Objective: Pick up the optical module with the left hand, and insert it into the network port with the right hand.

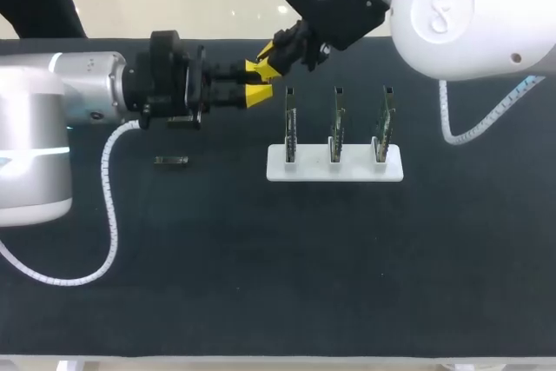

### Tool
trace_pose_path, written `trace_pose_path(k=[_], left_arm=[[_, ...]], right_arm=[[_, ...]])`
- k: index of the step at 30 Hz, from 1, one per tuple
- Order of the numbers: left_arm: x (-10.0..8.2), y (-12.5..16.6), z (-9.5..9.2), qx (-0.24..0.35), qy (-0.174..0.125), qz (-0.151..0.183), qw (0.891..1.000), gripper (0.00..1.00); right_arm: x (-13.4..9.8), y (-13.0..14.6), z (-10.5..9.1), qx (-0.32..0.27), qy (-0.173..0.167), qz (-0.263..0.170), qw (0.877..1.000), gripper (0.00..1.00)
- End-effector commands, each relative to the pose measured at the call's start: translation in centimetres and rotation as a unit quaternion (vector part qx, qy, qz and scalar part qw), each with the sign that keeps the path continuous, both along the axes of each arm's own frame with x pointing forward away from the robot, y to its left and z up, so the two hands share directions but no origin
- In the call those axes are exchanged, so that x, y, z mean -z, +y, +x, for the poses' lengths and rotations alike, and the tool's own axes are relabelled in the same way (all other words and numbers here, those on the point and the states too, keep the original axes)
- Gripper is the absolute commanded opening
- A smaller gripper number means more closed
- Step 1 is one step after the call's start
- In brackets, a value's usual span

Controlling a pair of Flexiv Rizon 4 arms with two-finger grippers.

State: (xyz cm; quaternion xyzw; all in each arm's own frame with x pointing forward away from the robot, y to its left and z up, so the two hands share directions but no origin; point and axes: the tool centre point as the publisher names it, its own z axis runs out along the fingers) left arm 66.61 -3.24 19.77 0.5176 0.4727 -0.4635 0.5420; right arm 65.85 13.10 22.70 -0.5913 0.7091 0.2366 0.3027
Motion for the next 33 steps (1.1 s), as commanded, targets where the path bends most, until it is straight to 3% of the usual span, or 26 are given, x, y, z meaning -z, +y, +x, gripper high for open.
trace_pose_path(k=[1, 11, 23, 33], left_arm=[[-0.1, -0.2, -0.2, -0.007, 0.001, 0.002, 1.000, 1.00], [0.2, 0.8, -0.1, -0.013, 0.017, 0.021, 1.000, 1.00], [1.3, 5.7, -0.3, -0.037, 0.036, 0.098, 0.994, 1.00], [1.6, 10.5, 0.4, -0.026, 0.039, 0.140, 0.989, 1.00]], right_arm=[[0.1, 0.1, 0.0, 0.001, -0.001, 0.001, 1.000, 0.00], [0.1, 0.1, 0.0, 0.001, -0.001, 0.001, 1.000, 0.00], [0.1, 0.1, 0.0, 0.001, -0.001, 0.001, 1.000, 0.00], [0.1, 0.1, 0.0, 0.001, -0.001, 0.001, 1.000, 0.00]])
